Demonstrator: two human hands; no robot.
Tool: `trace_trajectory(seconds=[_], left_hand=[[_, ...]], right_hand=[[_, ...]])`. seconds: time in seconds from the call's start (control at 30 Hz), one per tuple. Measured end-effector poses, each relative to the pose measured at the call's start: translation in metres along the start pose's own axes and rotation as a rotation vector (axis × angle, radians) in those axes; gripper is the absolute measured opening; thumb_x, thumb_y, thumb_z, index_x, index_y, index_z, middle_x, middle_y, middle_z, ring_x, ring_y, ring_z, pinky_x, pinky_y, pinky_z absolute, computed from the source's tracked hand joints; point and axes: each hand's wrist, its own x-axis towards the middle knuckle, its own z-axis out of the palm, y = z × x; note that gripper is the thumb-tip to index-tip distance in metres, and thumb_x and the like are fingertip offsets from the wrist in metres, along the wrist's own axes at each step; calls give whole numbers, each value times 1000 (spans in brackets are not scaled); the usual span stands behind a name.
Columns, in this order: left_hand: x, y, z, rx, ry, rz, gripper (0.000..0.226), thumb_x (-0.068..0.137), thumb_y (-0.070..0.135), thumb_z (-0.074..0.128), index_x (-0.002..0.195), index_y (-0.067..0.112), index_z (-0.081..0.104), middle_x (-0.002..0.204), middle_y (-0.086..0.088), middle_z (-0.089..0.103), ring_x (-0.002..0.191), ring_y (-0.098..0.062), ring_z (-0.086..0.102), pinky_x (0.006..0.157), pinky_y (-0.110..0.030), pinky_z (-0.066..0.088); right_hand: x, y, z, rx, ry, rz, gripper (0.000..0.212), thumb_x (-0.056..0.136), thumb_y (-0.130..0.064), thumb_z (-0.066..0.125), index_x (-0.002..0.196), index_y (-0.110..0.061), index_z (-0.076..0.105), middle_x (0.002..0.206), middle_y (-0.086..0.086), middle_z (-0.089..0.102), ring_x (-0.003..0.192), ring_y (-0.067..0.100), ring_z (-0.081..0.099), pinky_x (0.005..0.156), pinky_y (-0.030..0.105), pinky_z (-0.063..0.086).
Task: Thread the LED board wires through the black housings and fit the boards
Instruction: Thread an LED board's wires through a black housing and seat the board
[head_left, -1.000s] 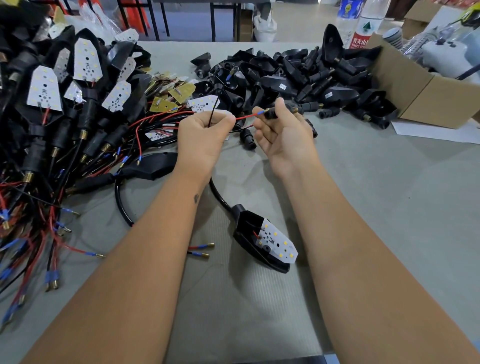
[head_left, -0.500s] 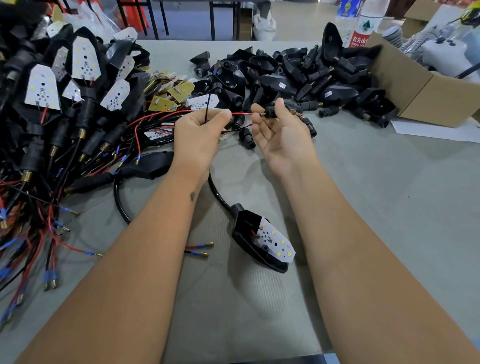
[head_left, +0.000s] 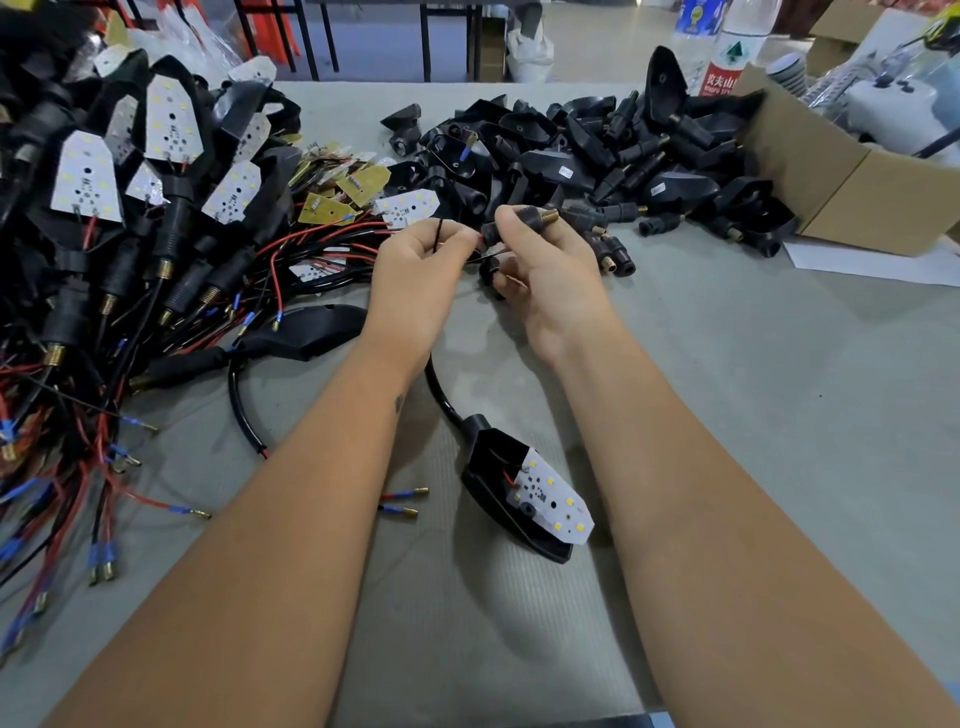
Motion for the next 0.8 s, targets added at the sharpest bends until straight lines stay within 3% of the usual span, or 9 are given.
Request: trace_trajectory(seconds=[0.1,0.23,0.33,0.5,0.67,0.8], left_hand=[[0,2,1,-54,-23,-96,18,98,13,48,82,18,56,54,5,38,40,-5,28,38,-18,22],[1,0,1,-24,-10,-109,18,101,16,41,92,18,56,50,9,48,38,-4,32,38,-17,25],[3,-1,0,-81,-62,-142,31,102,23,34,101,12,64,53,7,52,38,-4,30,38,-16,22],[2,-3,1,31,-86,-48,35,100,27,50,67,20,47,53,7,43,40,-5,29,38,-17,24],[1,-3,1,13,-80,-63,30,102,28,48,76,16,58,51,7,57,42,-6,41,41,-17,31],[1,-4,1,-7,-56,-70,36,104,27,44,73,15,57,51,4,57,41,-6,42,41,-18,33]], right_hand=[[-1,1,0,-32,-25,-8,11,92,-9,64,84,-15,61,57,-11,57,52,7,39,51,22,36],[1,0,2,71,-47,107,18,98,-24,54,90,-13,64,63,-5,49,51,8,42,51,21,37],[2,1,2,25,-54,107,21,100,-23,49,95,-11,66,71,1,47,50,9,40,50,21,34],[3,1,0,29,5,26,16,98,-19,54,96,-14,68,60,-2,44,49,10,40,48,22,35],[3,-4,-7,152,90,5,23,102,-25,49,95,-17,69,62,-3,44,54,9,45,55,21,44],[0,-4,-4,60,8,-8,11,97,-14,56,97,-16,68,74,0,53,62,12,51,65,22,50]])
